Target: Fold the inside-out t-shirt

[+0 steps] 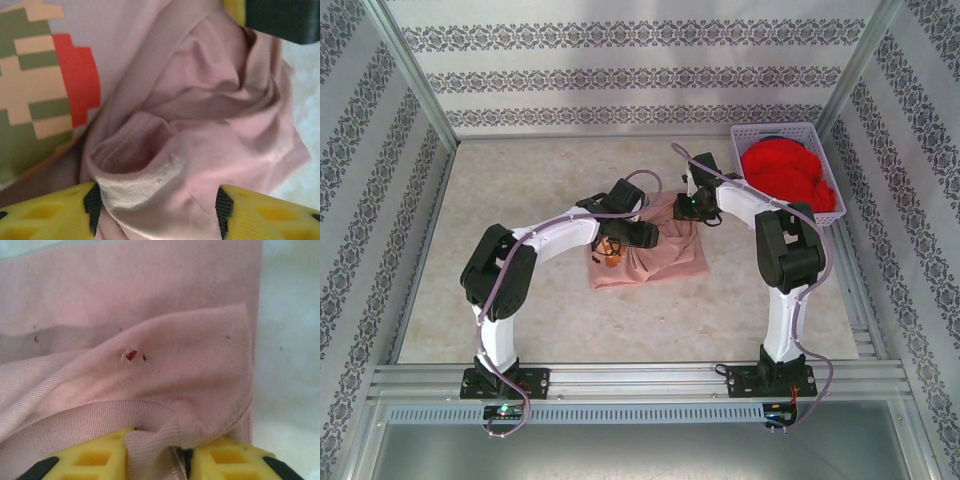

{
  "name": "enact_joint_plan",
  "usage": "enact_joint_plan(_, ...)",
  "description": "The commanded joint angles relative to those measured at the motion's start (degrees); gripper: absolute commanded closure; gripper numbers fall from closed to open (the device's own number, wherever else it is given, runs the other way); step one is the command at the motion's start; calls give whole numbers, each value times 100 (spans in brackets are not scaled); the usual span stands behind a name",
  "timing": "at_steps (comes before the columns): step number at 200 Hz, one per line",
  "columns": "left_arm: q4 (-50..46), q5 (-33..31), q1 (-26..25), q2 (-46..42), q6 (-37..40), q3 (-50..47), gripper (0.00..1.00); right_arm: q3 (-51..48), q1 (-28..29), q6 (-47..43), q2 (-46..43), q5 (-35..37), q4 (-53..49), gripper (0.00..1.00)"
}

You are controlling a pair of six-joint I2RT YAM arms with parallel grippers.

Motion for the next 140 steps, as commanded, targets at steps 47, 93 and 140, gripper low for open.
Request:
enact_joint_plan(47,640,354,-108,179,321,335,83,522,-247,39,52,-192,-58,93)
enact_joint_plan(93,1195,865,-500,-84,739,291,90,888,-528,38,224,-750,-403,95)
enact_joint_plan(140,1404,1182,-1031,412,885,829,87,1325,-792,37,744,-1262,-671,88)
